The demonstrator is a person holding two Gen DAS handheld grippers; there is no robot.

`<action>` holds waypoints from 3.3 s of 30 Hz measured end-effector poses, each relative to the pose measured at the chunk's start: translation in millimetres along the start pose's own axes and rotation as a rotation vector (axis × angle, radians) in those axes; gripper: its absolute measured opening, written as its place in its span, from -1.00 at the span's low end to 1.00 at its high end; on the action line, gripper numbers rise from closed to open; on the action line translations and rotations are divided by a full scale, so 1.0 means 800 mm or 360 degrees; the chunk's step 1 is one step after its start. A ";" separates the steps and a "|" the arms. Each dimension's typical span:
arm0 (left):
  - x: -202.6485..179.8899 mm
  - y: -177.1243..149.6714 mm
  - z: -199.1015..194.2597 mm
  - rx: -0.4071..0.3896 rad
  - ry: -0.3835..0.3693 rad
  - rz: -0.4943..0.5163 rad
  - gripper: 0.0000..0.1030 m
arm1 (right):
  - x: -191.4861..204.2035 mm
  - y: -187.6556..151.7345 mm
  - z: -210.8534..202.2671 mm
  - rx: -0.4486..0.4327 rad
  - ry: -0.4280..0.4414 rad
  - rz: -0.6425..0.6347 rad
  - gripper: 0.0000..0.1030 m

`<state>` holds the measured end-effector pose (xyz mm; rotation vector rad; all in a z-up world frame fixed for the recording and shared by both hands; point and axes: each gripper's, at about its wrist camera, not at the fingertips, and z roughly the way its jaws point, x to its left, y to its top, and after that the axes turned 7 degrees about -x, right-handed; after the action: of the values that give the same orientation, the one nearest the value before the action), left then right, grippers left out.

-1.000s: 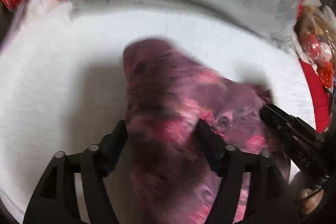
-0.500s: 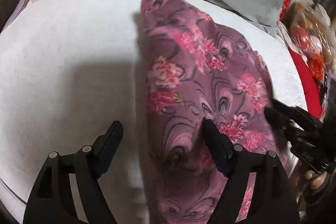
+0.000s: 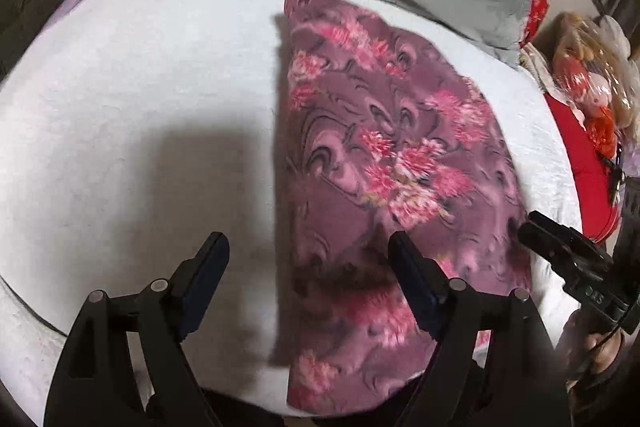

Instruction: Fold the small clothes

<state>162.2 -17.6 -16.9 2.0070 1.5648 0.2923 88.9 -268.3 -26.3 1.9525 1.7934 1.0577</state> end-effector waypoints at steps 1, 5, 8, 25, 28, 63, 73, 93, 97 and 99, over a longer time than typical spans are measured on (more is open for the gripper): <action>-0.003 -0.006 -0.002 -0.0010 0.0027 0.0032 0.61 | 0.001 -0.010 0.003 0.0036 -0.0007 -0.0036 0.18; -0.001 -0.022 0.017 0.0001 0.0073 0.0005 0.77 | 0.006 -0.039 0.016 0.0046 -0.0105 -0.0149 0.39; 0.006 -0.025 0.016 0.0013 0.0062 -0.0042 0.82 | 0.020 -0.043 0.020 0.0041 -0.0186 -0.0203 0.51; 0.010 0.069 0.025 -0.0087 0.0033 -0.0031 0.82 | 0.011 0.088 0.058 -0.0076 -0.0244 0.0012 0.57; 0.007 0.110 0.048 -0.0095 0.0042 -0.0046 0.82 | -0.002 0.119 0.093 -0.0078 -0.0235 0.0122 0.45; 0.024 -0.008 0.042 0.0096 -0.0047 -0.0153 1.00 | -0.010 -0.001 0.031 0.0086 -0.0324 0.0113 0.99; 0.050 -0.019 0.037 0.0150 -0.0133 -0.0307 1.00 | -0.022 -0.031 0.010 -0.0017 -0.0291 0.0192 0.99; -0.018 -0.103 -0.079 -0.0200 0.0294 0.0193 1.00 | 0.082 -0.049 -0.098 -0.0168 -0.0597 -0.0279 1.00; -0.020 -0.110 -0.088 -0.0222 0.0316 0.0185 1.00 | 0.089 -0.048 -0.117 -0.0235 -0.0612 -0.0270 1.00; -0.021 -0.107 -0.091 -0.0231 0.0322 0.0176 1.00 | 0.091 -0.047 -0.124 -0.0259 -0.0628 -0.0277 1.00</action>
<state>51.2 1.9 -2.3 2.0034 1.5059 0.6514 -9.1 -218.0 40.9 1.7268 1.5723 0.6804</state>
